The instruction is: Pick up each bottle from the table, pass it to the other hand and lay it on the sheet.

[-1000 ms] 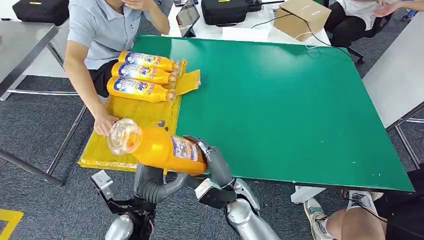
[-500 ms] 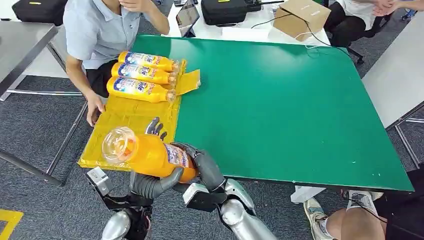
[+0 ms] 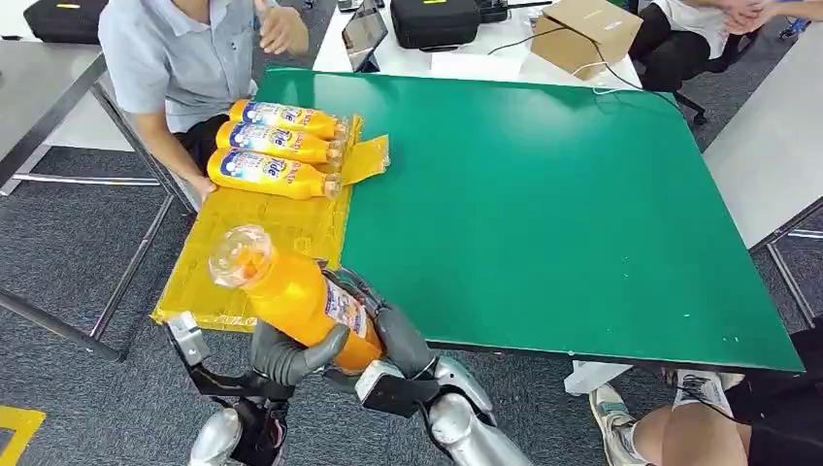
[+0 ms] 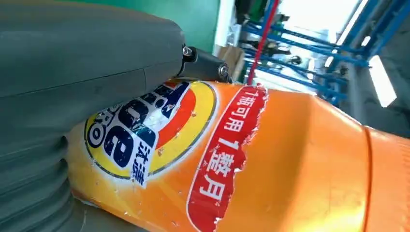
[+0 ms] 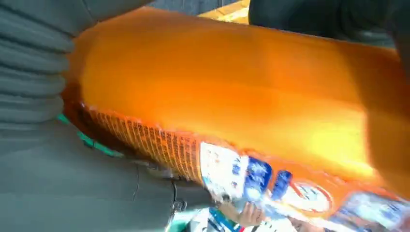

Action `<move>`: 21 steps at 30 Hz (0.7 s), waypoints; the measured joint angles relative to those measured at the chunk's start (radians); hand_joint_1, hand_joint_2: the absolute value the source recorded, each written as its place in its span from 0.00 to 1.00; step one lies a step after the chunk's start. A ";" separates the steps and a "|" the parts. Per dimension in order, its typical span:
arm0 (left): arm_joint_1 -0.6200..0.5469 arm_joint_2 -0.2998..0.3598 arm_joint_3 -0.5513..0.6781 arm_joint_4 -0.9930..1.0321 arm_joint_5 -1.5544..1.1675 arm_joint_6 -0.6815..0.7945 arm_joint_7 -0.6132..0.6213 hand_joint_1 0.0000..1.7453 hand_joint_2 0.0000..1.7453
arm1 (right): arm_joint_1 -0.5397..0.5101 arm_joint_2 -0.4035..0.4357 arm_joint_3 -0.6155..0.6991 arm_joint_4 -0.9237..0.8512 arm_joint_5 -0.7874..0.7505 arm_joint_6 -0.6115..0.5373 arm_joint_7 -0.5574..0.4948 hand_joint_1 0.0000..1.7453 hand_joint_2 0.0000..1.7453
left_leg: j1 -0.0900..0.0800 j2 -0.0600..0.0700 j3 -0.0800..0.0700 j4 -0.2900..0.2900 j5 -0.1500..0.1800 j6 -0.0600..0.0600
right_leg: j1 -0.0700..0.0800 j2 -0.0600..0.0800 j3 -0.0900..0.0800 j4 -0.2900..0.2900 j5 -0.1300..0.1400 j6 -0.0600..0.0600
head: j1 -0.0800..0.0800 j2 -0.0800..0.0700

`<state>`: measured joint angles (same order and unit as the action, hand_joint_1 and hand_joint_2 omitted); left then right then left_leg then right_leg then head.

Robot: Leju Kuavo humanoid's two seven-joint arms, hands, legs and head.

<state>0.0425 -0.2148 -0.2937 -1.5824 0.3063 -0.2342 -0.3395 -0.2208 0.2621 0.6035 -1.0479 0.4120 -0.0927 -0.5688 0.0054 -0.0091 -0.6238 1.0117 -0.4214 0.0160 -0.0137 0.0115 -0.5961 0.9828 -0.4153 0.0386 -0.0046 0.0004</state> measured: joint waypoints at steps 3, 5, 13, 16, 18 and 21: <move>0.000 0.005 0.005 0.000 -0.018 0.028 0.026 1.00 1.00 | 0.010 0.000 -0.008 -0.006 0.000 -0.009 0.003 0.00 0.00 | 0.000 0.000 0.000 0.000 0.000 0.000 | 0.000 0.000 0.000 0.000 0.000 0.000 | 0.000 0.000; -0.002 0.011 0.011 0.000 -0.044 0.057 0.035 1.00 1.00 | 0.013 0.000 -0.012 -0.009 0.004 -0.022 0.002 0.00 0.00 | 0.000 0.000 0.000 0.000 0.000 0.000 | 0.000 0.000 0.000 0.000 0.000 0.000 | 0.000 0.000; -0.082 0.050 0.069 0.041 -0.450 0.399 0.061 1.00 1.00 | 0.035 0.000 -0.054 -0.071 0.014 -0.149 -0.018 0.00 0.00 | 0.000 0.000 0.000 0.000 0.001 0.000 | 0.000 0.000 0.000 0.000 0.000 0.000 | 0.000 0.000; -0.139 0.062 0.092 0.090 -0.631 0.490 0.074 1.00 1.00 | 0.045 0.000 -0.072 -0.106 0.002 -0.171 -0.014 0.00 0.00 | 0.000 0.000 0.000 0.000 0.001 0.000 | 0.000 0.000 0.000 0.000 0.000 0.000 | 0.000 0.000; -0.178 0.071 0.101 0.129 -0.720 0.520 0.082 1.00 1.00 | 0.047 0.000 -0.079 -0.119 0.000 -0.179 -0.011 0.00 0.00 | 0.000 0.000 0.000 0.000 0.001 0.000 | 0.000 0.000 0.000 0.000 0.000 0.000 | 0.000 0.000; -0.260 0.084 0.107 0.223 -0.852 0.509 0.115 1.00 1.00 | 0.046 0.001 -0.082 -0.124 0.002 -0.187 -0.011 0.00 0.00 | 0.000 -0.001 0.000 0.000 0.001 0.000 | 0.000 0.000 0.000 0.000 0.000 0.000 | 0.000 0.000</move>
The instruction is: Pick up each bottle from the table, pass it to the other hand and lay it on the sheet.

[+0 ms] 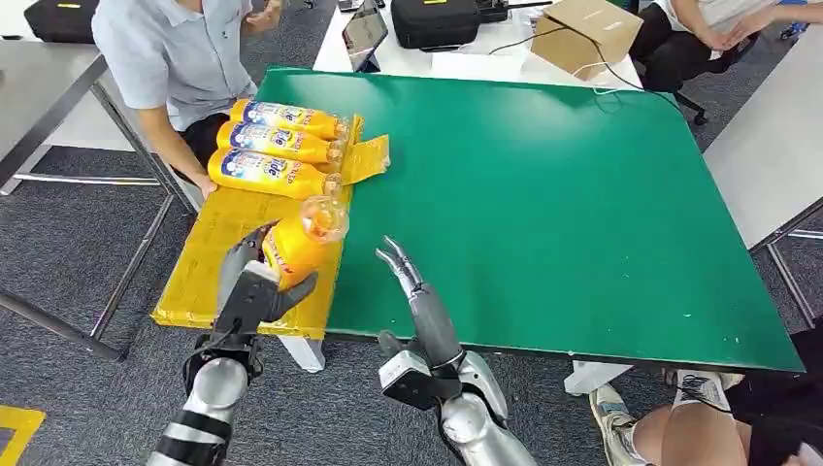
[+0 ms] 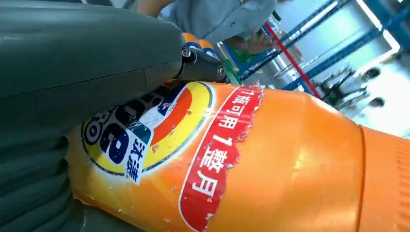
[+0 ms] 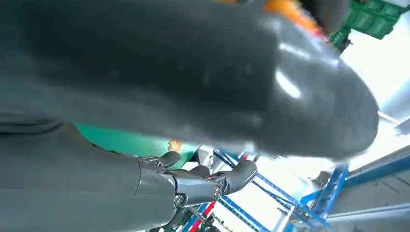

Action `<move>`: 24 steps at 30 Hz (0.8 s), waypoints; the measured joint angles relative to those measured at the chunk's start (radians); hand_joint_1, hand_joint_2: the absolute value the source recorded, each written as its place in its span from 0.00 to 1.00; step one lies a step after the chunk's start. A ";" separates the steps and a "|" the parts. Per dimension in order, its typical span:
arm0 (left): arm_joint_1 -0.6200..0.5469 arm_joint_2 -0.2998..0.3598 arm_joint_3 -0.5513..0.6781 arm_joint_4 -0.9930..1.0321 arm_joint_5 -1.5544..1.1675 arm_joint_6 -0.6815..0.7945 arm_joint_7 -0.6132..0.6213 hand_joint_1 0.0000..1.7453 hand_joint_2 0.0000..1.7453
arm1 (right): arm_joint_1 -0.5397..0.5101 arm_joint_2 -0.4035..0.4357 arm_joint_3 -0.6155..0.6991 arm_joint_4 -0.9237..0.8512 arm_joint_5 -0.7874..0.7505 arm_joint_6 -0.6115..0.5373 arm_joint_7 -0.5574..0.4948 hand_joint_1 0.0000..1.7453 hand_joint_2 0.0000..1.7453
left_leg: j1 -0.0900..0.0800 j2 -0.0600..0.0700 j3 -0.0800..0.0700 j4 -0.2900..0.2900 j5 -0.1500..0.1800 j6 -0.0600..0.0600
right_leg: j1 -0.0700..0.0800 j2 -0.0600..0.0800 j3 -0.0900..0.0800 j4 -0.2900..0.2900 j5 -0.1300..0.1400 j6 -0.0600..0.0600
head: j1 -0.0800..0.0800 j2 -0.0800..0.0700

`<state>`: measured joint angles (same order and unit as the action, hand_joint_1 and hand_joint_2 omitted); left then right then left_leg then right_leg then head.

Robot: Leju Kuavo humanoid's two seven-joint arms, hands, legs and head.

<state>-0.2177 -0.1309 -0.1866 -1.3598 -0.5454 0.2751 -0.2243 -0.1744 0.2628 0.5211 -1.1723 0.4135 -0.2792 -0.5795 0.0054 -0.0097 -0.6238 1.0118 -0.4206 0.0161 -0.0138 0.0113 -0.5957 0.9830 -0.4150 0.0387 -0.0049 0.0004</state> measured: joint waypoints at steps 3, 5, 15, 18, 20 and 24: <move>-0.087 0.013 0.000 0.111 -0.105 -0.027 0.040 1.00 1.00 | 0.000 0.005 -0.001 0.000 0.000 0.002 0.000 0.00 0.00 | 0.000 0.000 0.000 0.000 0.000 0.000 | 0.000 0.000 0.000 0.000 0.000 0.000 | 0.000 0.000; -0.150 0.024 -0.007 0.212 -0.190 -0.048 0.074 1.00 1.00 | -0.001 0.010 -0.001 0.001 0.000 0.011 0.000 0.00 0.00 | 0.000 0.000 0.000 0.000 0.001 0.000 | 0.000 0.000 0.000 0.000 0.000 0.000 | 0.000 0.000; -0.340 0.049 -0.017 0.604 -0.335 -0.050 0.120 1.00 1.00 | -0.002 0.022 0.003 0.013 -0.008 0.037 0.005 0.00 0.00 | 0.000 0.000 0.000 0.000 0.001 0.000 | 0.000 0.000 0.000 0.001 0.000 0.000 | 0.000 0.000; -0.388 0.053 -0.027 0.695 -0.418 -0.054 0.156 1.00 1.00 | -0.002 0.025 0.005 0.020 -0.016 0.044 0.010 0.00 0.00 | 0.000 0.000 0.000 0.000 0.001 0.000 | 0.000 0.000 0.000 0.001 0.000 0.000 | 0.000 0.000; -0.412 0.056 -0.038 0.754 -0.456 -0.070 0.174 0.65 1.00 | -0.003 0.028 0.007 0.025 -0.022 0.046 0.013 0.00 0.00 | 0.000 0.000 0.000 0.000 0.001 0.000 | 0.000 0.000 0.000 0.001 0.000 0.000 | 0.000 0.000; -0.449 0.057 -0.045 0.832 -0.458 -0.095 0.180 0.19 1.00 | -0.010 0.031 0.012 0.036 -0.024 0.053 0.014 0.00 0.00 | 0.000 0.000 0.001 0.000 0.001 0.000 | 0.000 0.000 0.001 0.001 0.000 0.000 | 0.000 0.000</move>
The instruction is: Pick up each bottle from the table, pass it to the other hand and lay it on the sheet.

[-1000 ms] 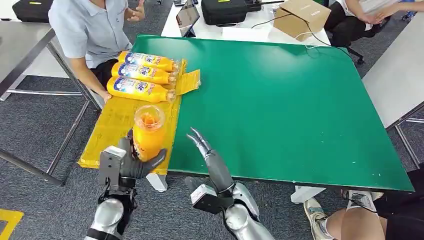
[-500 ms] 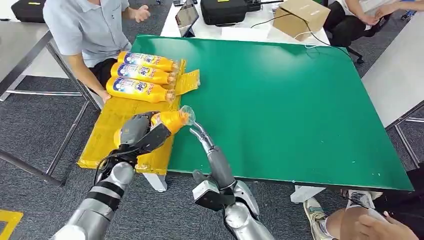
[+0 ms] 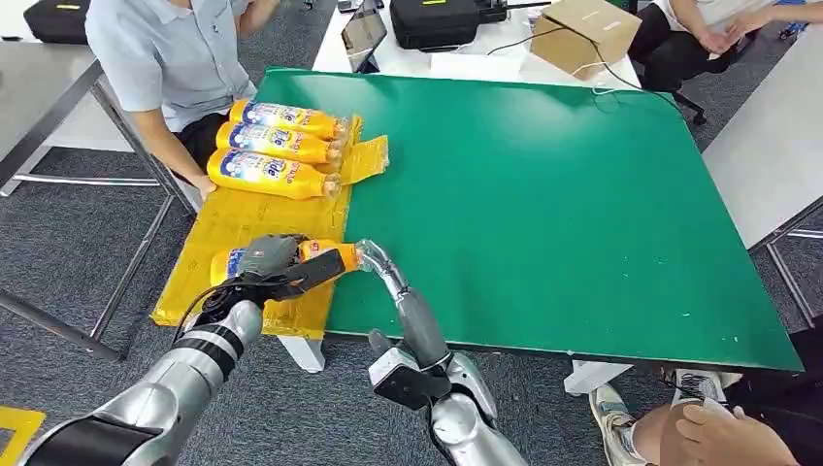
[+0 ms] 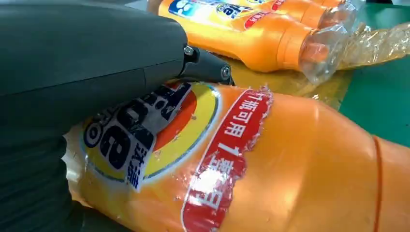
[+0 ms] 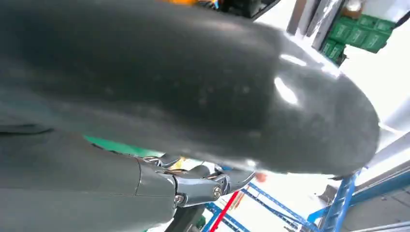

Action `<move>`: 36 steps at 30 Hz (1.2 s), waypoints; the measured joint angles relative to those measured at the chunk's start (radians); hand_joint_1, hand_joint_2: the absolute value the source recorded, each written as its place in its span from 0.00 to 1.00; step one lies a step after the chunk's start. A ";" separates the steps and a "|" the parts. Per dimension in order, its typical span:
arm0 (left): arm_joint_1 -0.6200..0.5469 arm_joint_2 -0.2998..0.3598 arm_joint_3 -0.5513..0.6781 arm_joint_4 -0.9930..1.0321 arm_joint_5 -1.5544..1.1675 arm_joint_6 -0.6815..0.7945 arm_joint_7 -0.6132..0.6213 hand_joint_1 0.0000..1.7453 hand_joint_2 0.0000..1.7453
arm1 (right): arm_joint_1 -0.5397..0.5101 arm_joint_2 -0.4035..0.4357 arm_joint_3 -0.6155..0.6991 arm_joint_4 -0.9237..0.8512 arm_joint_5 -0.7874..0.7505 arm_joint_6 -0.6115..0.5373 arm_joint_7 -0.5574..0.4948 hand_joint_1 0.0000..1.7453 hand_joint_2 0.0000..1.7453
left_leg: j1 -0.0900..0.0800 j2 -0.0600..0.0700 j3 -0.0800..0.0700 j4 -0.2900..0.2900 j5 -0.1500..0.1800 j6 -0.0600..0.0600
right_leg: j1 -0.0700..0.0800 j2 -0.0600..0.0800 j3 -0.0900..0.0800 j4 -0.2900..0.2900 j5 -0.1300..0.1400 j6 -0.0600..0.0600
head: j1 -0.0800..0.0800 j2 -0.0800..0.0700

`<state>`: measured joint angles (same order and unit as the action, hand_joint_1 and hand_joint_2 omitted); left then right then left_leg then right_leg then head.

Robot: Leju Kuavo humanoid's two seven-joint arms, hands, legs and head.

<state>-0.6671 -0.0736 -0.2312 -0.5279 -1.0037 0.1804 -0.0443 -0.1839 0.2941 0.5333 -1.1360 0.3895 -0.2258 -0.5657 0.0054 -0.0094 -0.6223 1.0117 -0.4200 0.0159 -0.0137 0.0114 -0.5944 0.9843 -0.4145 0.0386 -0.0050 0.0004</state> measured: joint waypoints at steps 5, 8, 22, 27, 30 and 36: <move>-0.019 0.000 -0.004 0.055 -0.018 -0.015 -0.026 0.00 1.00 | -0.010 0.002 0.002 0.016 -0.008 -0.002 0.000 0.00 0.00 | 0.000 0.000 0.001 0.000 0.000 0.000 | 0.000 0.000 0.001 0.001 0.000 0.000 | 0.000 0.000; -0.024 0.000 -0.008 0.070 -0.018 -0.018 -0.032 0.00 1.00 | -0.014 0.002 0.002 0.025 -0.013 -0.002 -0.001 0.00 0.00 | 0.000 0.000 0.002 0.000 0.000 0.000 | 0.000 0.000 0.001 0.001 0.000 0.000 | 0.000 0.000; 0.049 -0.048 0.182 -0.091 0.632 -0.333 -0.318 0.00 1.00 | -0.035 0.006 0.000 0.102 -0.047 -0.050 -0.071 0.00 0.00 | 0.000 0.000 0.003 0.000 0.001 0.000 | 0.000 -0.001 0.003 0.001 0.000 0.000 | 0.000 0.000; 0.146 -0.080 0.231 -0.290 1.002 -0.382 -0.333 0.00 1.00 | -0.019 0.004 0.001 0.078 -0.092 -0.147 -0.115 0.00 1.00 | 0.000 -0.001 0.001 0.000 0.001 -0.001 | 0.000 -0.001 0.001 0.001 0.000 0.000 | 0.000 0.000; 0.236 -0.100 0.232 -0.468 1.198 -0.333 -0.328 0.00 1.00 | 0.012 -0.021 0.028 -0.028 -0.151 -0.319 -0.115 0.00 1.00 | 0.000 0.000 0.000 0.000 0.000 -0.001 | 0.000 -0.001 -0.001 0.001 0.000 0.000 | 0.000 0.000; 0.403 -0.135 0.201 -0.768 1.232 -0.140 -0.376 0.00 1.00 | 0.103 -0.075 0.055 -0.239 -0.065 -0.464 -0.115 0.00 1.00 | 0.000 -0.001 -0.002 0.000 -0.001 -0.001 | 0.000 -0.001 -0.003 0.000 -0.001 0.000 | 0.000 0.000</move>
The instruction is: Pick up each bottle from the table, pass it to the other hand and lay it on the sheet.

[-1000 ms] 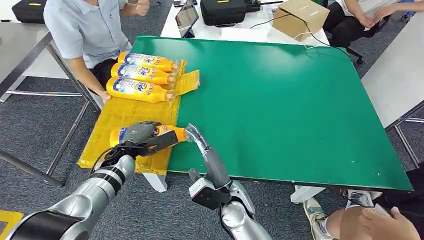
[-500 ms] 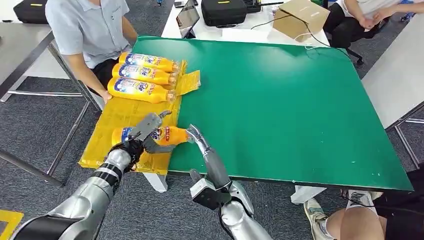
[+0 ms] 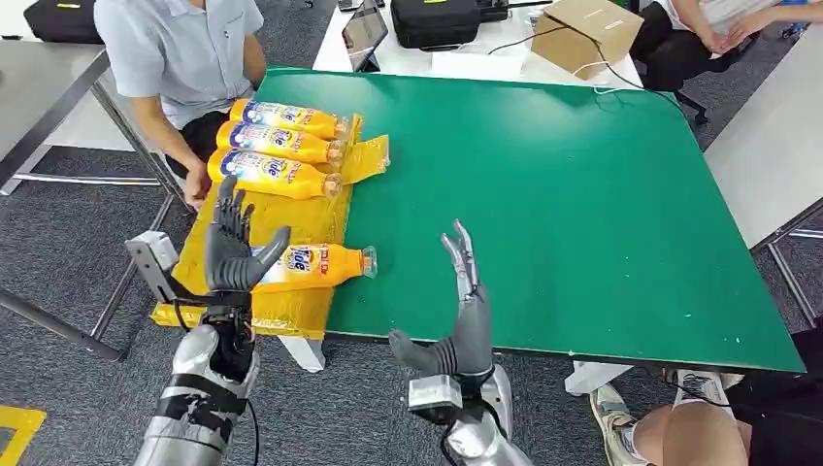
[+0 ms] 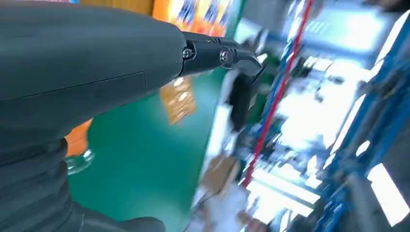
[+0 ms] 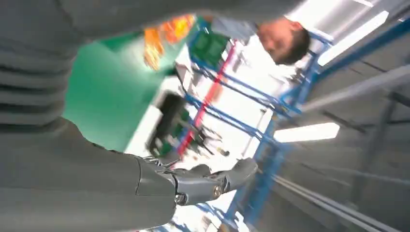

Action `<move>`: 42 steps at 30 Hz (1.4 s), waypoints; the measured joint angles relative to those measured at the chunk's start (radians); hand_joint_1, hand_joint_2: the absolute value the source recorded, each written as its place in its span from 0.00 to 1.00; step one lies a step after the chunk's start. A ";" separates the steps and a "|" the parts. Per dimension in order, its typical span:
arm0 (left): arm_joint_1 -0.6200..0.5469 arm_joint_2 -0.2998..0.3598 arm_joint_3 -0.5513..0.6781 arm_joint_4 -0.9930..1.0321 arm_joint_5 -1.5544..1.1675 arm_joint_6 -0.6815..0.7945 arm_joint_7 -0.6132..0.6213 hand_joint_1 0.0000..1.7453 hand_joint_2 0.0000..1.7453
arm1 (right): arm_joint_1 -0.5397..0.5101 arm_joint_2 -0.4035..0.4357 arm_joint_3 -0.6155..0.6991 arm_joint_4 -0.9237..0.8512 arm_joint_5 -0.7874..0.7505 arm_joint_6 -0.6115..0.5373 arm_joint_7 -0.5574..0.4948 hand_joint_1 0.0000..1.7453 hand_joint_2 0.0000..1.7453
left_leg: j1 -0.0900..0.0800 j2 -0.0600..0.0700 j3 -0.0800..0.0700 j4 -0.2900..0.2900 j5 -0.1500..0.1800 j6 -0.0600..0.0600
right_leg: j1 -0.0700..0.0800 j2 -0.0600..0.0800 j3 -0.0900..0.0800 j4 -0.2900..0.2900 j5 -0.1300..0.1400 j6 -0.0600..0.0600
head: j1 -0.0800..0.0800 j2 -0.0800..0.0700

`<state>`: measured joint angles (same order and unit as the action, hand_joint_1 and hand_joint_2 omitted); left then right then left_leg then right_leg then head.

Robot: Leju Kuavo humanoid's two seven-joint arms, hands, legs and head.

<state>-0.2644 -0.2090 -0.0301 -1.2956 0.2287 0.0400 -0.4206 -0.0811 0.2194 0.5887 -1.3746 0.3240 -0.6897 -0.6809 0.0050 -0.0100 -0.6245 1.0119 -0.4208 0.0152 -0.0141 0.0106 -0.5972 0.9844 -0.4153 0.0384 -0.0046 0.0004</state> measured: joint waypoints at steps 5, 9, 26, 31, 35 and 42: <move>0.137 -0.025 -0.060 -0.180 -0.148 0.213 -0.075 0.00 1.00 | 0.117 -0.006 -0.072 -0.173 0.043 -0.005 0.000 0.00 1.00 | 0.000 0.000 0.000 0.000 -0.001 0.001 | 0.000 0.000 0.000 0.000 -0.001 0.000 | 0.000 0.000; 0.221 -0.026 -0.121 -0.255 -0.228 0.249 -0.080 0.00 1.00 | 0.168 -0.007 -0.128 -0.255 -0.033 -0.008 0.000 0.00 0.00 | 0.000 0.000 0.000 0.000 -0.002 0.000 | 0.000 0.000 0.000 -0.001 -0.001 -0.001 | 0.000 0.000; 0.364 -0.028 -0.216 -0.331 -0.336 0.369 -0.091 0.00 0.00 | 0.200 0.048 -0.263 -0.255 -0.150 -0.008 0.000 0.00 0.00 | 0.000 0.000 0.001 0.000 -0.002 0.000 | 0.000 0.000 0.000 0.000 -0.001 -0.001 | 0.000 0.000; 0.375 -0.028 -0.226 -0.333 -0.331 0.372 -0.061 0.00 1.00 | 0.196 0.072 -0.273 -0.247 -0.221 0.016 0.000 0.00 1.00 | 0.000 0.000 0.001 0.000 -0.002 0.000 | 0.000 0.000 0.001 0.000 -0.001 -0.001 | 0.000 0.000; 0.395 -0.028 -0.225 -0.341 -0.297 0.380 -0.080 0.00 1.00 | 0.176 0.060 -0.254 -0.186 -0.308 0.102 0.000 0.00 1.00 | 0.000 0.001 0.001 0.000 -0.002 0.000 | 0.000 0.000 0.001 0.000 -0.001 -0.001 | 0.000 0.000; 0.410 -0.026 -0.207 -0.341 -0.277 0.304 -0.114 0.00 1.00 | 0.151 0.039 -0.241 -0.120 -0.258 0.098 0.000 0.00 1.00 | 0.000 0.000 0.001 0.000 -0.002 0.000 | 0.000 0.000 0.001 0.000 -0.001 -0.001 | 0.000 0.000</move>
<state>0.1457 -0.2354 -0.2373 -1.6361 -0.0484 0.3444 -0.5345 0.0697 0.2582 0.3479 -1.4942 0.0660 -0.5921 -0.6809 0.0051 -0.0105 -0.6239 1.0116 -0.4223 0.0152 -0.0138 0.0103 -0.5962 0.9840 -0.4161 0.0377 -0.0050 0.0004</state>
